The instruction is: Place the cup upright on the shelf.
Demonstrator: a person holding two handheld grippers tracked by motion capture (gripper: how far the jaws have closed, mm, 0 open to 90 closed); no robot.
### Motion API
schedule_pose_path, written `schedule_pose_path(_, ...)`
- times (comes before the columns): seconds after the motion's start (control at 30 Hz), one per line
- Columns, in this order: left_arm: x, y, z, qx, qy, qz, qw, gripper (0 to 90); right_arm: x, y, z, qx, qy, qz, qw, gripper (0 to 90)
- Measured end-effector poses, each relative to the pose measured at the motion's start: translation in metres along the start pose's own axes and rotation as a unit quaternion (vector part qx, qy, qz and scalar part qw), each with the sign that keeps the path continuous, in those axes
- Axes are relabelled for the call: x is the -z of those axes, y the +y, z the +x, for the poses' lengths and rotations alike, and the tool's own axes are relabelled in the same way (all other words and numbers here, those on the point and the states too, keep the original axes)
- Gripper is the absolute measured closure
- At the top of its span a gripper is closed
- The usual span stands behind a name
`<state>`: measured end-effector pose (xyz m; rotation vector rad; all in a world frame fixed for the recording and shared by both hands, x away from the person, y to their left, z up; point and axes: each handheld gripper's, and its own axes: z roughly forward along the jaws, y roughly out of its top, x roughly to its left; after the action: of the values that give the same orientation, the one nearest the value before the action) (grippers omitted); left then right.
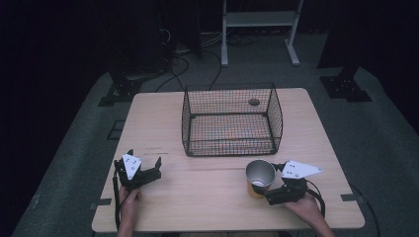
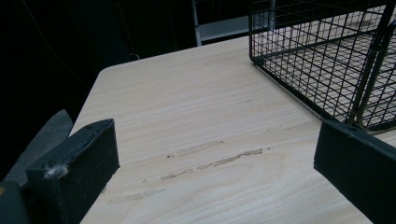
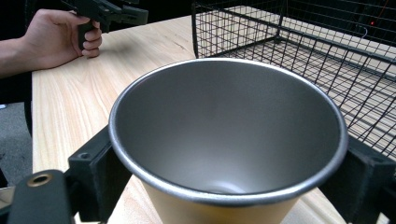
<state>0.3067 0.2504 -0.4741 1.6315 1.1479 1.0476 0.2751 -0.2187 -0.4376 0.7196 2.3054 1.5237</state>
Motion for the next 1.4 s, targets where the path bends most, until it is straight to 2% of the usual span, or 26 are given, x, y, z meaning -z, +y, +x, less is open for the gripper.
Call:
schedule_pose_path(0.33, 0.0, 0.0, 0.0, 0.0, 0.0, 0.0, 1.0, 0.0, 0.006, 0.013, -0.004, -0.004, 0.009, 0.002, 0.9999, 12.4)
schedule_pose_path(0.53, 0.0, 0.0, 0.0, 0.0, 0.0, 0.0, 1.0, 0.0, 0.007, 0.02, -0.005, -0.01, 0.024, -0.001, 0.9997, 12.5)
schedule_pose_path(0.7, 0.0, 0.0, 0.0, 0.0, -0.001, 0.0, 1.0, 0.0, 0.007, 0.03, -0.007, -0.007, 0.028, -0.001, 0.9996, 12.5)
schedule_pose_path(0.9, 0.0, 0.0, 0.0, 0.001, -0.001, 0.0, 1.0, 0.0, 0.008, 0.045, -0.009, -0.005, 0.038, -0.009, 0.9992, 12.5)
schedule_pose_path(1.4, 0.001, 0.0, 0.001, 0.001, -0.002, 0.0, 1.0, 0.0, 0.008, 0.088, -0.015, 0.007, 0.055, -0.006, 0.9984, 12.5)
